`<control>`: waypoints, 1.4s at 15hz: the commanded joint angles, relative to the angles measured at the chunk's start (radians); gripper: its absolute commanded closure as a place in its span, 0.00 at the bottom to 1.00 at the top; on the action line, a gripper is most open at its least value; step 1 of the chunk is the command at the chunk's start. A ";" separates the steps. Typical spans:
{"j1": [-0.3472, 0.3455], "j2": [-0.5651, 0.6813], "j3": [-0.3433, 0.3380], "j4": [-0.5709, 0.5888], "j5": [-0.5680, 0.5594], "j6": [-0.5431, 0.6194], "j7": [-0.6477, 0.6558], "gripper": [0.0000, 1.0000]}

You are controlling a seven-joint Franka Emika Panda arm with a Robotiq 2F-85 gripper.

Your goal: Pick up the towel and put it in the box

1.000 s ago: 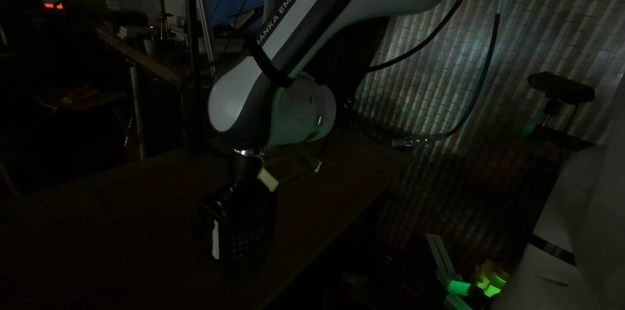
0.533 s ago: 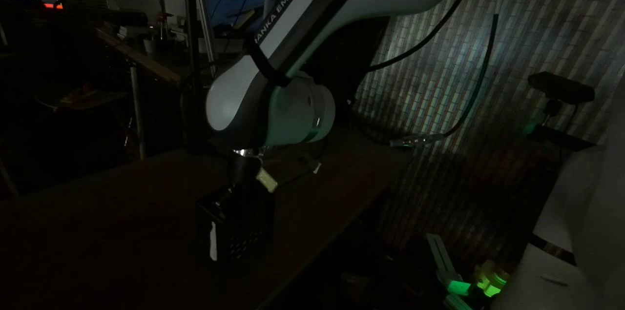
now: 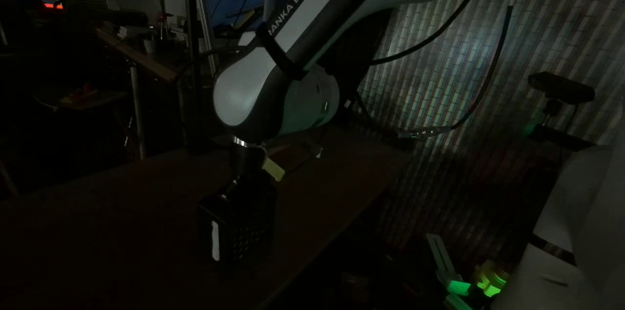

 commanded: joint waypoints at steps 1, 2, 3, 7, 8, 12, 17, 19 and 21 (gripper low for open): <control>0.005 -0.072 -0.016 0.021 -0.108 -0.091 0.065 0.88; 0.005 -0.084 -0.016 0.029 -0.122 -0.110 0.068 0.88; 0.005 -0.092 -0.017 0.037 -0.132 -0.125 0.070 0.88; 0.004 -0.115 -0.020 0.066 -0.160 -0.170 0.076 0.88; 0.003 -0.120 -0.021 0.072 -0.165 -0.179 0.077 0.88; -0.009 -0.153 -0.038 0.089 -0.213 -0.208 0.091 0.88; -0.032 -0.194 -0.068 0.117 -0.275 -0.243 0.100 0.88; -0.040 -0.209 -0.075 0.127 -0.301 -0.248 0.107 0.88; -0.048 -0.228 -0.079 0.131 -0.321 -0.248 0.116 0.88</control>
